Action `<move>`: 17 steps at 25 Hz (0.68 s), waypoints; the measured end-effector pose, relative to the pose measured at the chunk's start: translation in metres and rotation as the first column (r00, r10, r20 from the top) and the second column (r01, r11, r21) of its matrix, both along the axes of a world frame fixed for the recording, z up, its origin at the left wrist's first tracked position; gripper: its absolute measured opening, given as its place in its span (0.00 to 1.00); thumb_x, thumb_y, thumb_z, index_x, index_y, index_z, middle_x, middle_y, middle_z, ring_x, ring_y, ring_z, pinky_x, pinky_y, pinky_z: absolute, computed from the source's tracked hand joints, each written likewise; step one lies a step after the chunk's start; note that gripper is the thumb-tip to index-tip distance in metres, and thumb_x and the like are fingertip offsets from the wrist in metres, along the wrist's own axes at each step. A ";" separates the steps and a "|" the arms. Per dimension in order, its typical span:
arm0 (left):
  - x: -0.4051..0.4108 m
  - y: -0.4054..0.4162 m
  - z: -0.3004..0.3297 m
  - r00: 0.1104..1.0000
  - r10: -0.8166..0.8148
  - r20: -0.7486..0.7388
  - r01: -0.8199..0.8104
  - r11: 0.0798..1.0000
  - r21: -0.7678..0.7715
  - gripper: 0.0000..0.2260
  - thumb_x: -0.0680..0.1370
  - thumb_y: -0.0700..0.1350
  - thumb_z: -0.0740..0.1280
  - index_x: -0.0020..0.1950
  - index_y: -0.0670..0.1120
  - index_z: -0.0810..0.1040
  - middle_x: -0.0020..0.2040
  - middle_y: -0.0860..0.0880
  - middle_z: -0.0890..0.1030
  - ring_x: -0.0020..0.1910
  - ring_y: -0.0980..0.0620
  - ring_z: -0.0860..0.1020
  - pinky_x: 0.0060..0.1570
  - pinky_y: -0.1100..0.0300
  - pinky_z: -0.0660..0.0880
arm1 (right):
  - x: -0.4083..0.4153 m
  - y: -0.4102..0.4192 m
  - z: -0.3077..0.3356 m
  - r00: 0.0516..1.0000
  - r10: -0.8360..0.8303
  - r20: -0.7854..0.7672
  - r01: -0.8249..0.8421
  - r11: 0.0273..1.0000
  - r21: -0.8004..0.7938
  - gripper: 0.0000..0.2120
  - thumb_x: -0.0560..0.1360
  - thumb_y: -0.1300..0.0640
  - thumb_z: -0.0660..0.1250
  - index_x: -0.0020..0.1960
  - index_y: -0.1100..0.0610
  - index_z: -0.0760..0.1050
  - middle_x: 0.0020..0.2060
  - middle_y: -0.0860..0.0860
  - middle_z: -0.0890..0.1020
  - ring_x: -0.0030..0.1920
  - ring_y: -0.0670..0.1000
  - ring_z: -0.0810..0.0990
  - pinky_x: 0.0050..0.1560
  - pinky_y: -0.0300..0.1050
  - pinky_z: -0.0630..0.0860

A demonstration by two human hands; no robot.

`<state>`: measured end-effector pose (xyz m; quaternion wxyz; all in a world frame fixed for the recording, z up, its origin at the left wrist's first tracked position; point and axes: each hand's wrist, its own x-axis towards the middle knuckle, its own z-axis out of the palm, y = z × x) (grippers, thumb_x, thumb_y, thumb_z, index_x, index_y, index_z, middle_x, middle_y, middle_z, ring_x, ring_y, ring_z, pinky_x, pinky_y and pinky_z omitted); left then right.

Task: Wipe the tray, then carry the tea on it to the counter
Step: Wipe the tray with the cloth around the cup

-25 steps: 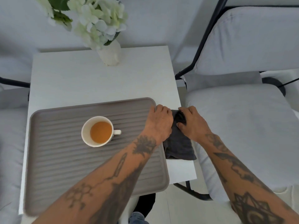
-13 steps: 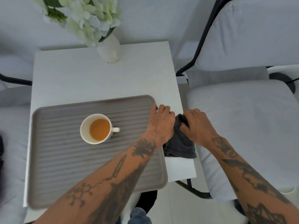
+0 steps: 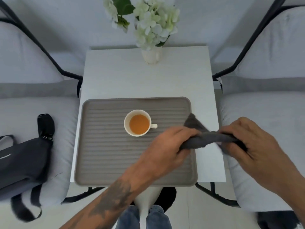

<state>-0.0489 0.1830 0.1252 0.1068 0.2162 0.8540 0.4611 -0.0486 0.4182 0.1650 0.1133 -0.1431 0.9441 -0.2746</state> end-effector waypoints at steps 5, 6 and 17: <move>0.035 -0.080 0.032 0.991 -0.011 0.130 0.023 0.996 -0.089 0.17 0.73 0.37 0.68 0.61 0.51 0.79 0.54 0.61 0.82 0.55 0.61 0.79 0.53 0.69 0.72 | 0.020 -0.059 0.006 0.978 0.188 0.085 -0.177 0.977 -0.119 0.10 0.80 0.50 0.55 0.55 0.46 0.74 0.50 0.34 0.73 0.51 0.37 0.74 0.49 0.28 0.68; 0.042 -0.092 0.036 0.986 -0.002 0.166 0.018 0.995 -0.100 0.16 0.73 0.39 0.68 0.60 0.52 0.79 0.52 0.62 0.81 0.53 0.61 0.79 0.51 0.70 0.71 | 0.025 -0.070 0.005 0.971 0.212 0.106 -0.197 0.971 -0.137 0.08 0.80 0.49 0.55 0.55 0.44 0.72 0.47 0.31 0.72 0.49 0.35 0.73 0.48 0.27 0.67; 0.036 -0.159 -0.103 0.812 0.496 0.309 -0.343 0.833 -0.434 0.14 0.73 0.44 0.74 0.57 0.49 0.82 0.51 0.50 0.82 0.53 0.49 0.80 0.48 0.64 0.73 | 0.013 -0.172 -0.144 0.920 -0.107 0.378 0.102 0.994 0.034 0.15 0.79 0.52 0.65 0.63 0.55 0.74 0.56 0.53 0.81 0.55 0.54 0.79 0.53 0.46 0.74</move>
